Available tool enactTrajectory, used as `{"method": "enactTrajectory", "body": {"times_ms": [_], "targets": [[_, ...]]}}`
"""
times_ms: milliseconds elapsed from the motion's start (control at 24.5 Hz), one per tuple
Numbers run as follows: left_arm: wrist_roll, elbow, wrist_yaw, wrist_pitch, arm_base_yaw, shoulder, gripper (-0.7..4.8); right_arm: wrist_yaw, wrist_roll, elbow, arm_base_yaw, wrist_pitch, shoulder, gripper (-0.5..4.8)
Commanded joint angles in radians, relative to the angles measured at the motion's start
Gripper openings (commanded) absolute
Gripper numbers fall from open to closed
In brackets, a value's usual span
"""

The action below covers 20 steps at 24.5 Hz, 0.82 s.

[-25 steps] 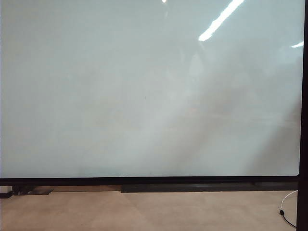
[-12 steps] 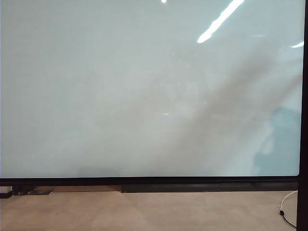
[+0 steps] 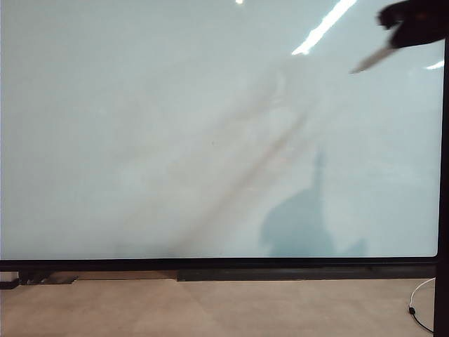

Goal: Pick up the pen on the shelf to the right of the whiteboard and draw a rectangle.

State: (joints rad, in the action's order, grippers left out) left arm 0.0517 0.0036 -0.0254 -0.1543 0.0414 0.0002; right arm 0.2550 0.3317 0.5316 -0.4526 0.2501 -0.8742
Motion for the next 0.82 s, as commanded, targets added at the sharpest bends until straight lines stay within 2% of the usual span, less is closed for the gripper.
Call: {"method": "enactTrajectory", "body": {"times_ms": [41,163,286,571,653,816], "targets": [[0.0,0.003,-0.001,0.005,0.0,0.0,-0.05,-0.005,0.087,0.02,-0.074,-0.021,-0.053,-0.07],[0.0,0.004,-0.001,0.005,-0.001,0.0,-0.05,-0.02,0.168,0.121,-0.155,-0.159,-0.184,-0.06],[0.0,0.004,-0.001,0.006,0.0,0.0,-0.05,-0.099,0.257,0.269,-0.2,-0.265,-0.332,-0.06],[0.0,0.004,-0.001,0.005,0.0,0.0,-0.05,-0.099,0.371,0.504,-0.238,-0.433,-0.56,-0.06],[0.0,0.003,-0.001,0.005,0.0,0.0,-0.05,-0.097,0.411,0.625,-0.243,-0.506,-0.685,-0.06],[0.0,0.004,-0.001,0.006,0.0,0.0,-0.05,-0.078,0.436,0.712,-0.255,-0.527,-0.778,-0.06]]}}
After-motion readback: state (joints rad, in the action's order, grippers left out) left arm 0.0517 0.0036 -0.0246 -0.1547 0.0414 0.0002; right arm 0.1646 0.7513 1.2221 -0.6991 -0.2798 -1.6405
